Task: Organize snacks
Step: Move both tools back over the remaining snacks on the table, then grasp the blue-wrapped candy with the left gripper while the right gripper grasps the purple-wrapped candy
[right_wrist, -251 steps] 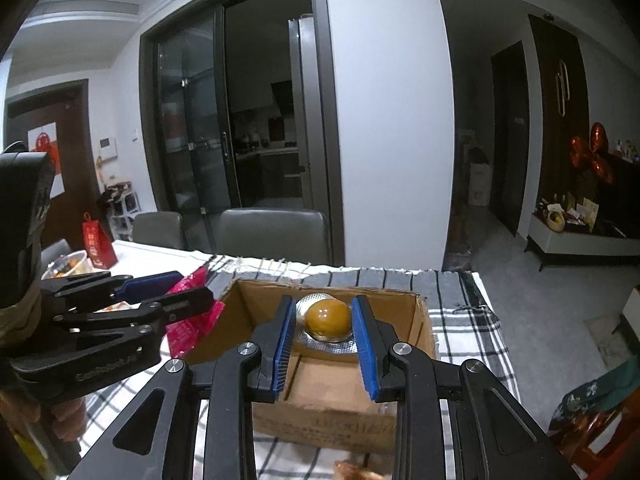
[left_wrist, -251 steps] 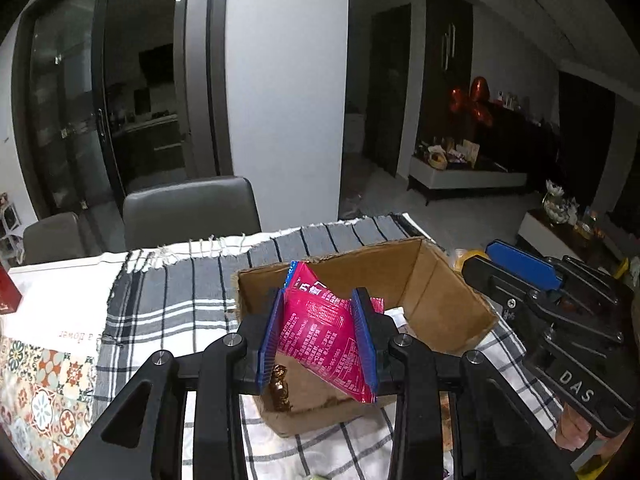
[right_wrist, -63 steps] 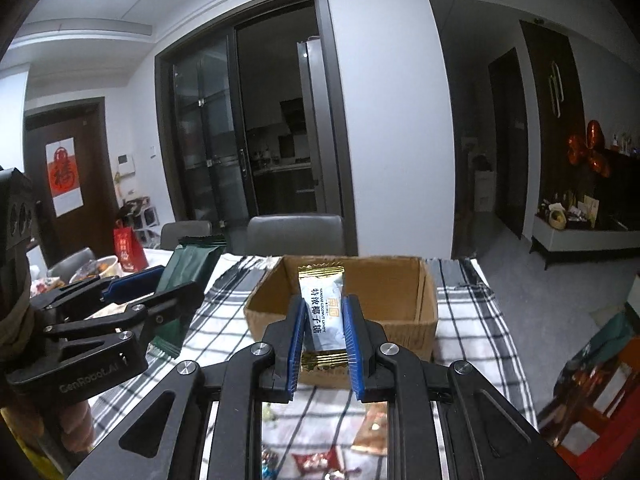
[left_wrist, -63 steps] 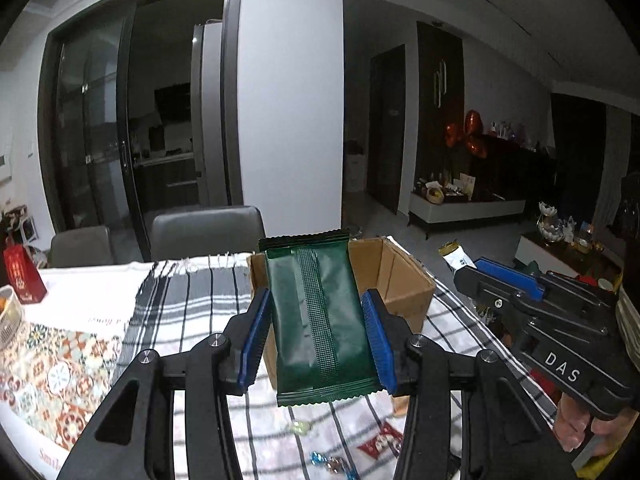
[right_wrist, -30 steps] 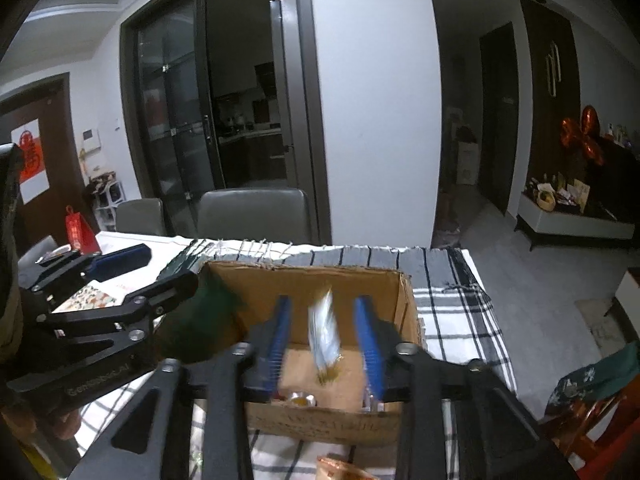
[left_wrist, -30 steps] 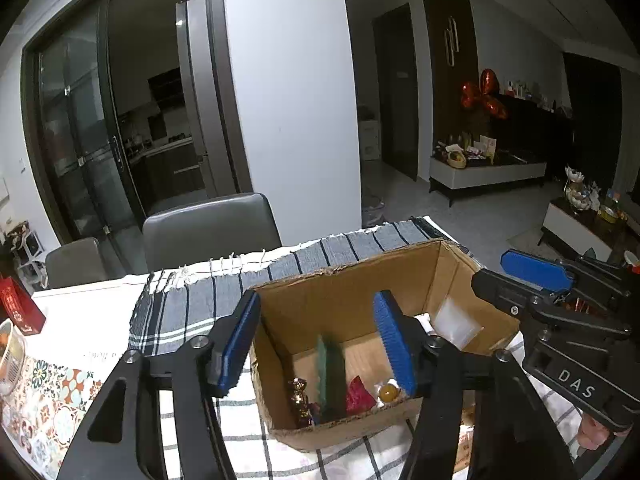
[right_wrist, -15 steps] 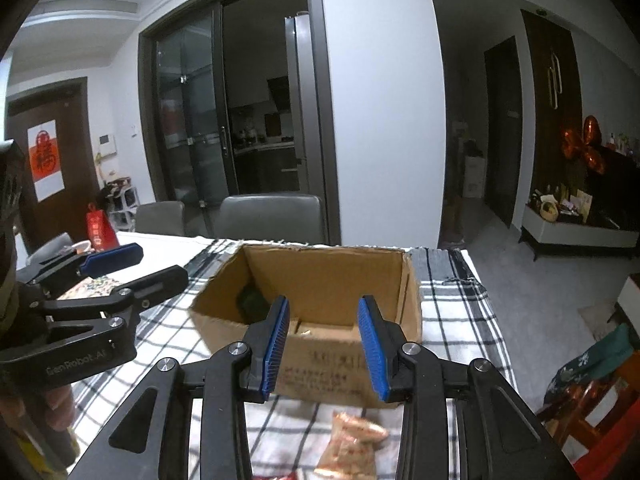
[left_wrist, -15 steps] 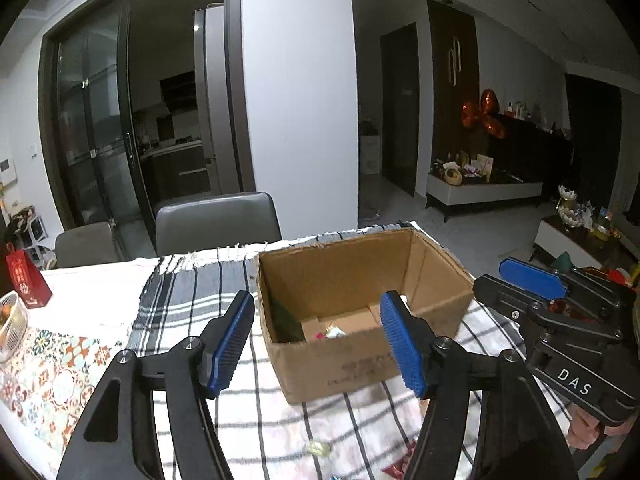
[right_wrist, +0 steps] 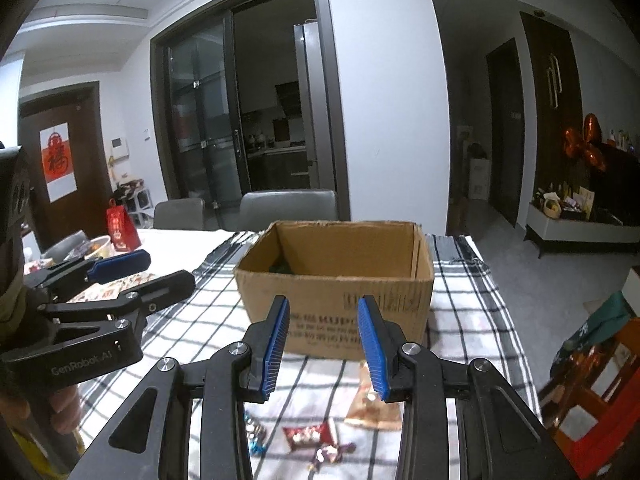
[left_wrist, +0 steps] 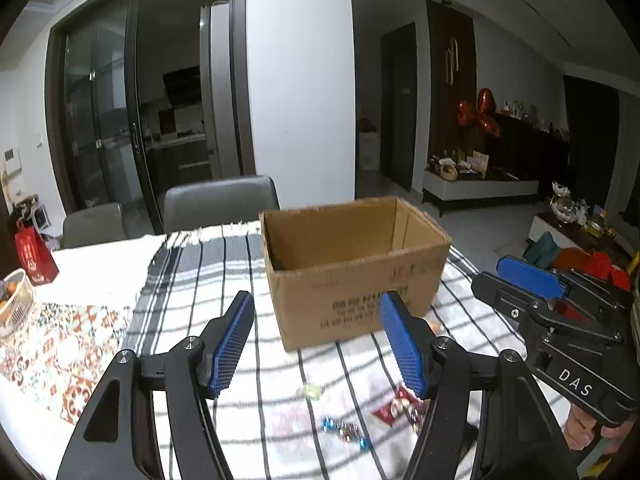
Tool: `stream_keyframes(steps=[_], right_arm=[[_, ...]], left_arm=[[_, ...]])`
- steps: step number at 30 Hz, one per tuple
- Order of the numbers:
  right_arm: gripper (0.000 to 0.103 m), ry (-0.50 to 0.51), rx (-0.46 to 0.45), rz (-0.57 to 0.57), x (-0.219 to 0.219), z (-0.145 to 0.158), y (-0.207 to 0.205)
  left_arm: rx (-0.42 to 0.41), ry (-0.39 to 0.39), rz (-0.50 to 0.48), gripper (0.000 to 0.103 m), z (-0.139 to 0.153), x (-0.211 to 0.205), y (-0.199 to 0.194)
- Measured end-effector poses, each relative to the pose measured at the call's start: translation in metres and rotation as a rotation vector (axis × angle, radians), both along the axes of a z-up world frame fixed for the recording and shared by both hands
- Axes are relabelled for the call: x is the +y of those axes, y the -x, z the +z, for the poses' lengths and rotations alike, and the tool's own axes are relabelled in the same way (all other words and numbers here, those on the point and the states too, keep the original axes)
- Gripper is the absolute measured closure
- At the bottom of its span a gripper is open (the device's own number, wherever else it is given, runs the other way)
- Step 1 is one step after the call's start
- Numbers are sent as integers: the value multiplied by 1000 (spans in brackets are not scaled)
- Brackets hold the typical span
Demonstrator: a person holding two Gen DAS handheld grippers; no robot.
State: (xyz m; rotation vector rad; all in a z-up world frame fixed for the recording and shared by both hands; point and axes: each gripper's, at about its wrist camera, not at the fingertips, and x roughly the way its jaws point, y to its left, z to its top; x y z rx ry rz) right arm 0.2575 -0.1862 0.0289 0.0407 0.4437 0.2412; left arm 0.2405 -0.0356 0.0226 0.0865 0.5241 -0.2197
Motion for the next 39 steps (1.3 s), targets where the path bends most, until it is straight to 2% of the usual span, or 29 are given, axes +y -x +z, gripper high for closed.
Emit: stream_keyframes(steps=[5,21,39], right_arm=[[66,5,11,6,4,-10,16],[66,-25,131,10,7,-53,39],[66,-40,295,-8,3,-107,23]], left_arm=[[18,-8,8,38,-13,6,16],[61,-10,-14,39,-48,7,48],[210,-10,-39,39,-108,2,28]])
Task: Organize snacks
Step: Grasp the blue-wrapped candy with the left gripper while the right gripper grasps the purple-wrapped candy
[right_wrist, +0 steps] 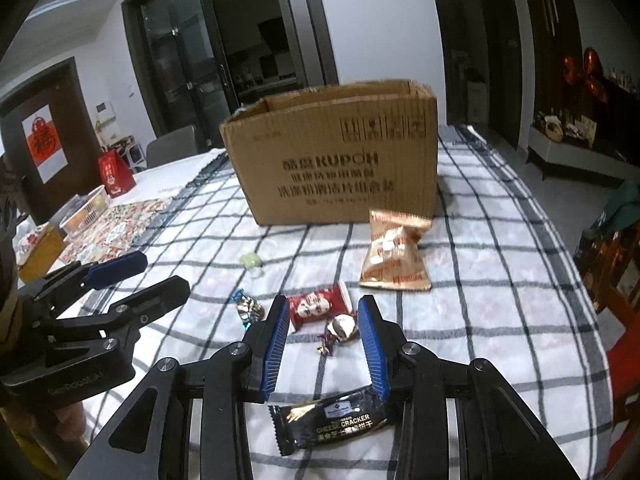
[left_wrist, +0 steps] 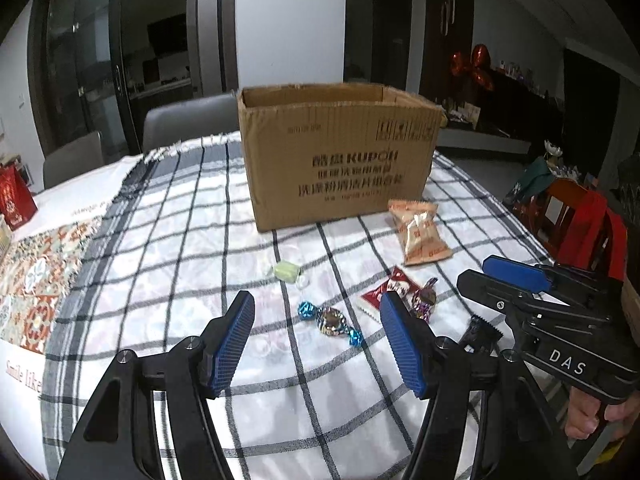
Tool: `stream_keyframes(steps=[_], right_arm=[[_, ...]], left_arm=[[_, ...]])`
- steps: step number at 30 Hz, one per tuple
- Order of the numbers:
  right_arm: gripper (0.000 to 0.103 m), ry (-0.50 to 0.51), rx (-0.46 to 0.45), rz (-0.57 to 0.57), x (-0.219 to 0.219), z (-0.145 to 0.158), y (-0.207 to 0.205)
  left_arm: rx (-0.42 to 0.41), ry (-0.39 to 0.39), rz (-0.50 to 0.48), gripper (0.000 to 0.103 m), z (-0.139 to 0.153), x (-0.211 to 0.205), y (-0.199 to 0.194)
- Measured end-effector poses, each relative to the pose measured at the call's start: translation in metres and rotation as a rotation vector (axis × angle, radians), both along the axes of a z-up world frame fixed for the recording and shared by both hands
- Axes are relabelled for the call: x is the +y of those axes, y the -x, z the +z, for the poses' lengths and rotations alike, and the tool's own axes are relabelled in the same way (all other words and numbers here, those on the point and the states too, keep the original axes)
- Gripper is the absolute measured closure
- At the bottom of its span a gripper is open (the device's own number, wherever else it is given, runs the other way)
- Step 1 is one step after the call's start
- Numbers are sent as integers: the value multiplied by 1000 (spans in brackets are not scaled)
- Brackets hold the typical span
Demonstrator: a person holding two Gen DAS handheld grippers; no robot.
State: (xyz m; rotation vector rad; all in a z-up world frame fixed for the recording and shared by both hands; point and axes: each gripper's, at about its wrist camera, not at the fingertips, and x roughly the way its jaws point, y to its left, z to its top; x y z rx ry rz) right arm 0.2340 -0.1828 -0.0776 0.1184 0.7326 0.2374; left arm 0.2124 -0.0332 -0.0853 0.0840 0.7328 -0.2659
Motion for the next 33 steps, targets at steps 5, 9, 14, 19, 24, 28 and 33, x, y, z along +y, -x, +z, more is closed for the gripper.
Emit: stream_keyframes(steps=[5,9,14,19,24,28,33], right_arm=[[66,-2,35,0,2,-14,-7],[66,-10,66,3,3,-24,-13],[66,-16,84,1,3,-31,-20],[66,-29,103,-8,2,-37,-24],[66,-33,118,-14,2,-41,-29],[67,-34,129,-18,2,-44,-33],[67,-39,151,-22,4,-50,-38]], left_arm=[[54,7,-1,41,-16,-1,-12],[90,18,-4,42,-26,-3,-20],[135,43,-5,44,-37,-4,-31],[162,58,-6,45,-45,-7,-38],[188,66,-5,48,-52,-10,-46],[201,65,-6,49,-57,-13,-52],[210,49,-9,53,-63,-15,-57]])
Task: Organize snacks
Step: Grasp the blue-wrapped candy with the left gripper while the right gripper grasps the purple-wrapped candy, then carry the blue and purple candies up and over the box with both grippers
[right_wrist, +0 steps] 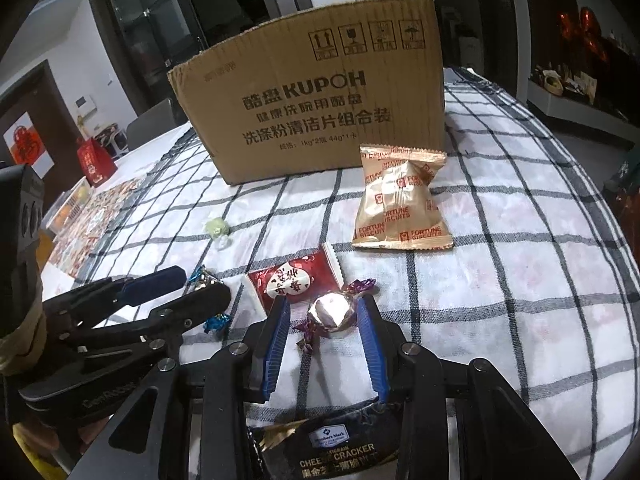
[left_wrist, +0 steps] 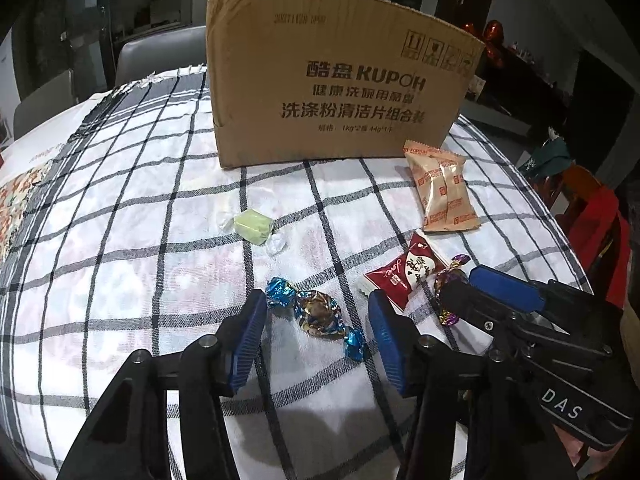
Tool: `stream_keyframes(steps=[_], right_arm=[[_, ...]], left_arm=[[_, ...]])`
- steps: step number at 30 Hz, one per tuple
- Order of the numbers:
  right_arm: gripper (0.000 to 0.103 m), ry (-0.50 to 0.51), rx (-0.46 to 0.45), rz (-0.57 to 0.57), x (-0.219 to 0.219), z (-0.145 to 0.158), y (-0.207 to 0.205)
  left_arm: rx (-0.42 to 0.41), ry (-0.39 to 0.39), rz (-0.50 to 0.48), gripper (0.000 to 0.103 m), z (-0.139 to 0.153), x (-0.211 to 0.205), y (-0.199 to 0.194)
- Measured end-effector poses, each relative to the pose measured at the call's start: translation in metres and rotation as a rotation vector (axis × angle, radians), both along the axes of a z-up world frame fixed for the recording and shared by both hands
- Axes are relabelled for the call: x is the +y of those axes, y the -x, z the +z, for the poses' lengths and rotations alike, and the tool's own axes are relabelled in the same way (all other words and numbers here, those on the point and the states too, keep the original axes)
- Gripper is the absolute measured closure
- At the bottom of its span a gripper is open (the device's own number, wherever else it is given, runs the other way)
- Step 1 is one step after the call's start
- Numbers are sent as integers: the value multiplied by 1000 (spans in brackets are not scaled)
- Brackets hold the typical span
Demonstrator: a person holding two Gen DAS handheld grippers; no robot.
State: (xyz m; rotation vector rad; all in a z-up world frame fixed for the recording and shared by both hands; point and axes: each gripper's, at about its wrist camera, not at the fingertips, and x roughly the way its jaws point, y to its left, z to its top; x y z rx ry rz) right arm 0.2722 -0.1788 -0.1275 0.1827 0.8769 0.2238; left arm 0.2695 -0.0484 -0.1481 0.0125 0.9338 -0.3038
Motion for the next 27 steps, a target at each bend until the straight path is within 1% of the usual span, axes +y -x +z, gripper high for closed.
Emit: stream_keyframes(steps=[5,6,9,12,17,20,27], right_arm=[[68,11,2,-2,2,-3,-2],[70,13,2,-2,2,-3,-2],[72,8,5,-5,2,-4,-2],[74,17,2,-7,3,-5,-2],[77,28,-3,-8,3,-4,-3],[77,35,-7,-7,3,-3,-1],[77,33,-28,-12,0,7,9]], left_arm=[[3,-6,1,58,-2,-1,-3],[3,-6,2,59,-2,0,-3],[8,2,-3,64,-3,-1,-4],[15,6,-7,71,-5,-1,-5],[21,18,-18,75,-6,-1,-6],[18,10,-22,76,-5,-2,-4],[-14,15,-25,76,8,-1,5]])
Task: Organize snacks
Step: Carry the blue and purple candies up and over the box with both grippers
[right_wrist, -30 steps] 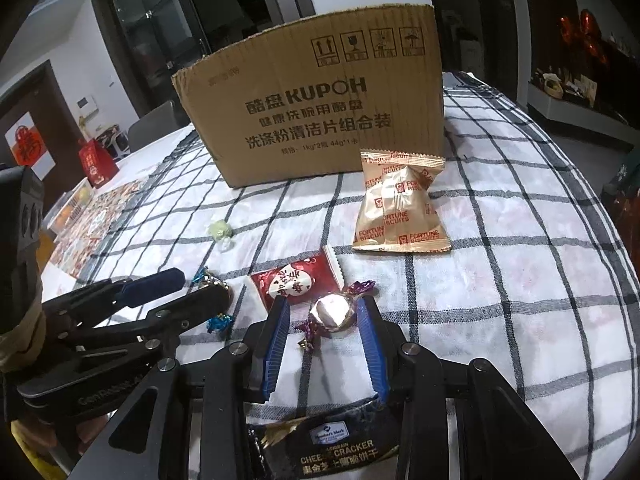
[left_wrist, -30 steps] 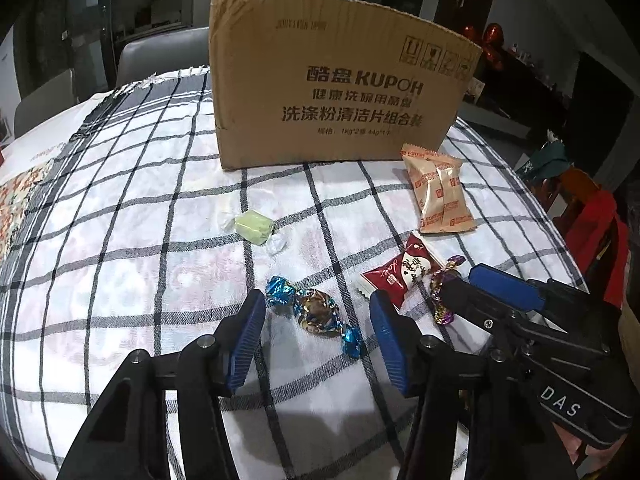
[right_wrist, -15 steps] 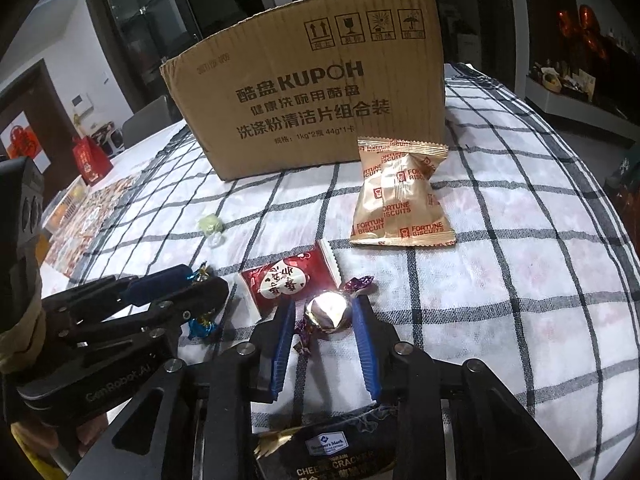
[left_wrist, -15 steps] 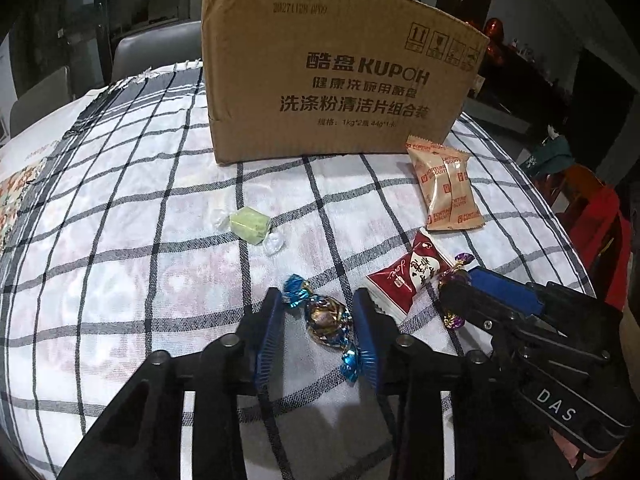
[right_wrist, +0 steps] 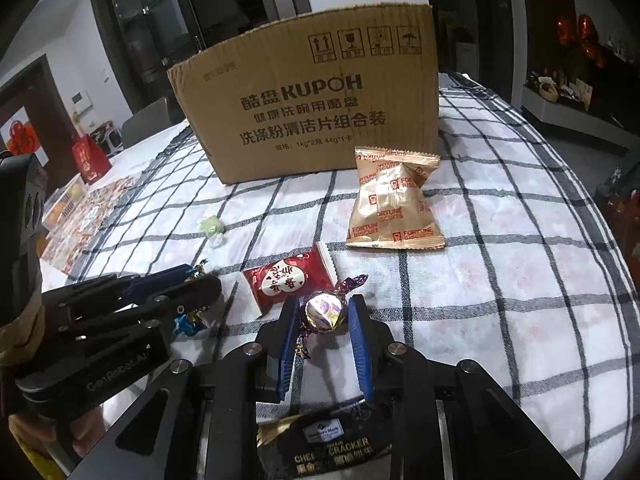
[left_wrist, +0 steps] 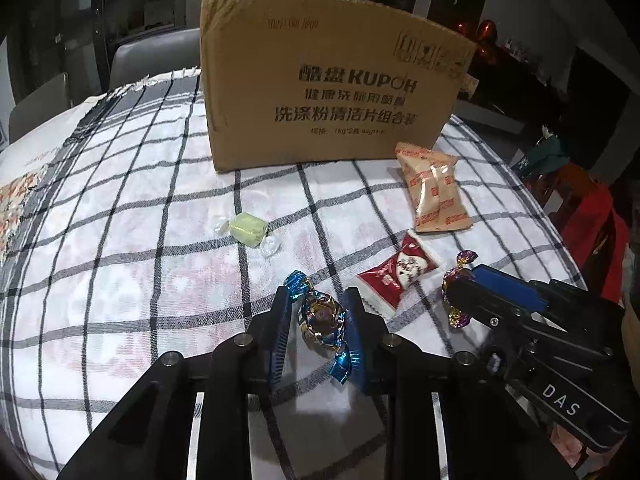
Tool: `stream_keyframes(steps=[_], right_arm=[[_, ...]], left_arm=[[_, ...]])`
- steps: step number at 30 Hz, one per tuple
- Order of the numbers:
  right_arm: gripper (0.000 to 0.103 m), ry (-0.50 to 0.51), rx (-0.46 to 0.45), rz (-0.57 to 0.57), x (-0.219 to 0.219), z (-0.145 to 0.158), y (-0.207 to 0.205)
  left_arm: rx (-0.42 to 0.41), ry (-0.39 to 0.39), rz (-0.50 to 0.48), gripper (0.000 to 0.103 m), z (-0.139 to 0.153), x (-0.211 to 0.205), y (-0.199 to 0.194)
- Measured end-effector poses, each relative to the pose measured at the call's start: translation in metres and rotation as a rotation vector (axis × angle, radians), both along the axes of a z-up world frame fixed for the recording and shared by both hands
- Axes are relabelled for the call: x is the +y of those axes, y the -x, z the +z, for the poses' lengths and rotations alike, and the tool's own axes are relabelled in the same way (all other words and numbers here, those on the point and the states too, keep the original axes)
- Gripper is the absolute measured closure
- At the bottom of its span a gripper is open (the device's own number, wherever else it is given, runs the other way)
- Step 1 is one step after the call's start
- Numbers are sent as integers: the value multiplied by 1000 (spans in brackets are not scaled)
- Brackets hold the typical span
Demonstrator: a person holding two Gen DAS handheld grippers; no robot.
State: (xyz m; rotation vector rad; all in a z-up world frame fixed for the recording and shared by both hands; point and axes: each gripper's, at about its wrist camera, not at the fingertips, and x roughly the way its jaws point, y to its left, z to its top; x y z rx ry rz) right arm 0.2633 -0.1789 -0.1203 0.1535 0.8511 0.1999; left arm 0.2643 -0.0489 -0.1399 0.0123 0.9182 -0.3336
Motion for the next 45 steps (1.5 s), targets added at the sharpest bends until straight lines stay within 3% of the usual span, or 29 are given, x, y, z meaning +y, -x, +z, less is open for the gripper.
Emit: stream_keyframes(steps=[24,39,45], right_arm=[[77,-29,-189,26,2,82,19],[77,-11,-346,7,-6,146,-10],[77,-6,-390,25,-4,164,-25]], left_arm=[[-225,16,-16,76,94,6,27],[-436,-40,-7,76,167,9,5],[-474,-40,-2,76,186,10,-9]])
